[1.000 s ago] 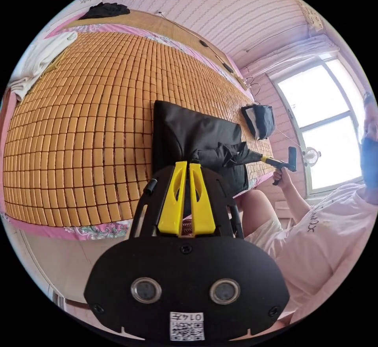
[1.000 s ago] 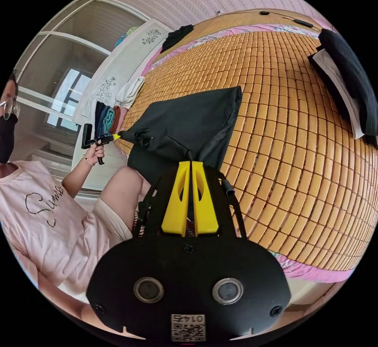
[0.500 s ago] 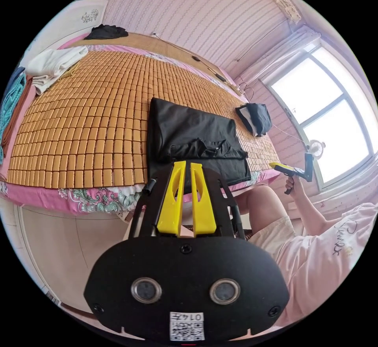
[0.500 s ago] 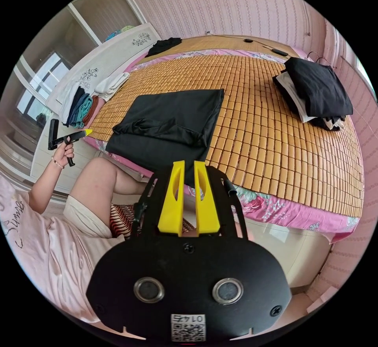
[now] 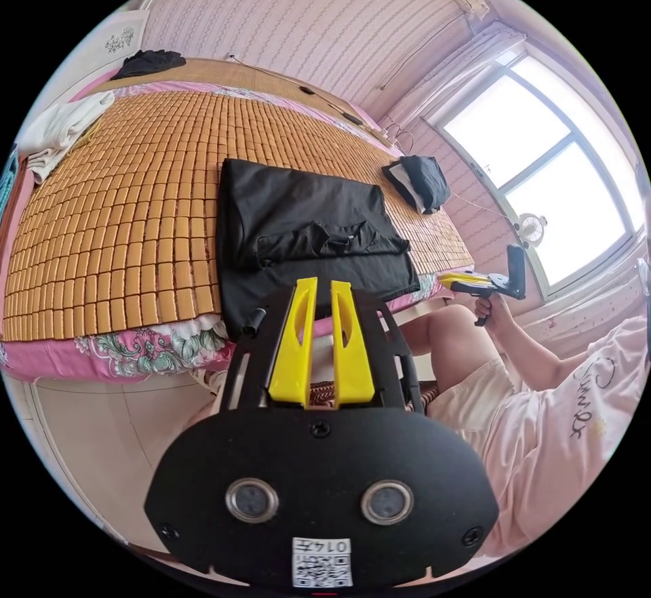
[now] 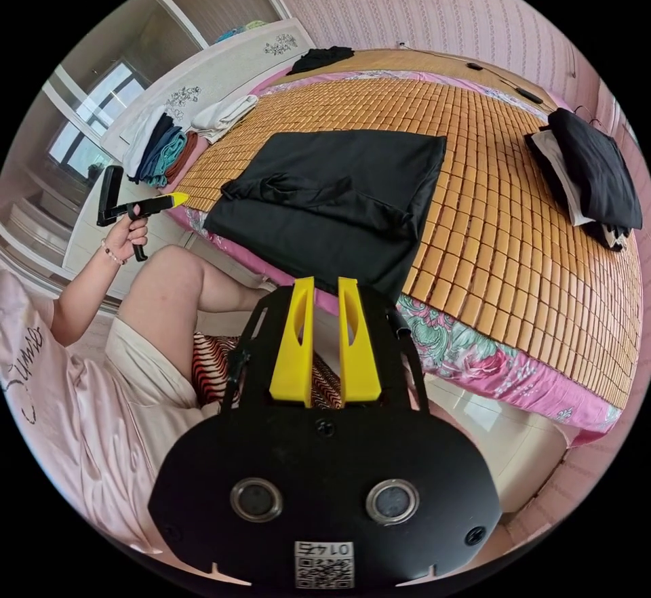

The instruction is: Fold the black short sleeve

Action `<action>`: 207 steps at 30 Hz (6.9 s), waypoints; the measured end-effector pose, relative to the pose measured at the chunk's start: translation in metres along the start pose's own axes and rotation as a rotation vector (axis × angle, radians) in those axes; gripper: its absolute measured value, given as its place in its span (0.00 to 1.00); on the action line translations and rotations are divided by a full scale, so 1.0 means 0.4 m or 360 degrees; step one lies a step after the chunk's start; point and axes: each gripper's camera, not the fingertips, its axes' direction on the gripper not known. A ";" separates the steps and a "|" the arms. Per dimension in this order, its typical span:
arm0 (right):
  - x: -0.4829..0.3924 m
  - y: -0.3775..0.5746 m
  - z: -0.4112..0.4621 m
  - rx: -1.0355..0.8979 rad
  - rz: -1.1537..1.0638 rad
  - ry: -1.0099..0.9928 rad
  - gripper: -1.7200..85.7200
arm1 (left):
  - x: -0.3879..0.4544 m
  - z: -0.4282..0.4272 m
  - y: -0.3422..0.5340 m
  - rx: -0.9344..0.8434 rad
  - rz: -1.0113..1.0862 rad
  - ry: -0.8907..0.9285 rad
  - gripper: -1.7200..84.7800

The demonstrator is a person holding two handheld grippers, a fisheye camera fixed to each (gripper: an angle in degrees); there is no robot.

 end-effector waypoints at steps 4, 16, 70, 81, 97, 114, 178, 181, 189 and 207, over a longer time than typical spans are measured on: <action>-0.015 -0.033 0.031 -0.0043 -0.0052 0.0008 0.09 | 0.005 0.037 -0.008 -0.0008 0.0035 0.0047 0.08; -0.062 -0.101 0.065 -0.0025 -0.0159 0.0052 0.10 | 0.053 0.142 -0.065 -0.0020 0.0184 0.0093 0.09; -0.201 -0.257 0.187 -0.0379 -0.0274 0.0204 0.09 | 0.237 0.376 -0.145 -0.0548 0.0264 -0.0402 0.02; -0.157 -0.328 0.085 -0.0265 -0.0105 0.0357 0.09 | 0.242 0.283 -0.154 -0.0387 0.0277 -0.0433 0.02; 0.096 -0.692 0.130 -0.0017 0.0613 0.0363 0.03 | -0.059 0.410 -0.487 -0.0169 -0.0016 -0.0643 0.01; -0.373 -0.623 0.163 -0.0380 -0.0350 0.0236 0.01 | 0.325 0.468 -0.250 -0.0282 0.0548 -0.0151 0.01; 0.052 -0.528 0.171 -0.0438 0.0463 0.0165 0.11 | 0.557 0.589 0.007 0.0147 0.1341 0.0193 0.16; 0.109 -0.427 0.199 -0.0339 0.0584 -0.0029 0.10 | 0.605 0.617 0.010 0.0210 0.1218 0.0210 0.20; 0.259 -0.279 0.178 0.0001 0.0709 -0.0464 0.02 | 0.779 0.799 -0.034 -0.0175 0.1246 -0.0076 0.31; 0.586 -0.017 0.202 0.0333 0.0997 -0.0815 0.17 | 0.911 0.777 -0.072 -0.0472 0.1176 -0.0378 0.01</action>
